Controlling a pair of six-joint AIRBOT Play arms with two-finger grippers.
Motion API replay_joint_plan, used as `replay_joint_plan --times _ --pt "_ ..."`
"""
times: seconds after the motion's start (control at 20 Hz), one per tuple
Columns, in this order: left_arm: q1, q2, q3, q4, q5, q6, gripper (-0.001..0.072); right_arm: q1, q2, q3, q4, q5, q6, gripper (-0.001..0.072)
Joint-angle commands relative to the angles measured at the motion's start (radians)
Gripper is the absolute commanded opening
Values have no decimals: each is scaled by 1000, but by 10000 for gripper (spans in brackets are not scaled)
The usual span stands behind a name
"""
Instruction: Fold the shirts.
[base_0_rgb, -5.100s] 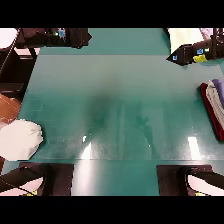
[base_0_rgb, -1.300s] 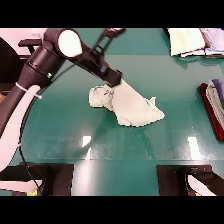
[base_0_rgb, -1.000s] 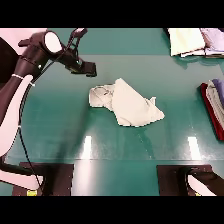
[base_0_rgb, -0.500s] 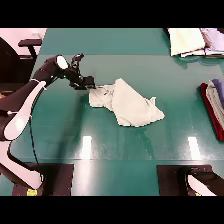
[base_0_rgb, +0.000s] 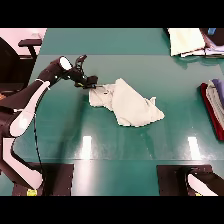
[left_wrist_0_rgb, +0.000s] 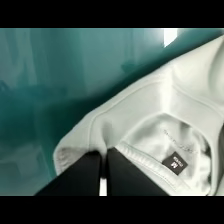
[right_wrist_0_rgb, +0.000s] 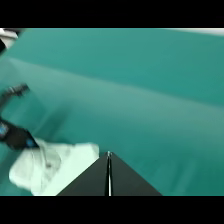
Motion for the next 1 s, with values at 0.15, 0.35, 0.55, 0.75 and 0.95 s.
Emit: replay_joint_plan --times 0.15,0.35,0.55,0.75,0.95 --pt "20 -1 195 14 -107 33 25 -221 -80 -351 -8 237 37 203" --pt "19 -1 204 14 -112 32 25 -260 -205 -679 55 117 35 459" --pt "19 -1 204 14 -112 31 25 -204 -362 -768 241 -12 -48 450" --pt "19 -1 204 14 -117 32 24 -92 -463 -692 261 -64 -55 419" --pt "19 6 205 26 -134 31 23 -46 -469 -613 247 -67 -68 22"
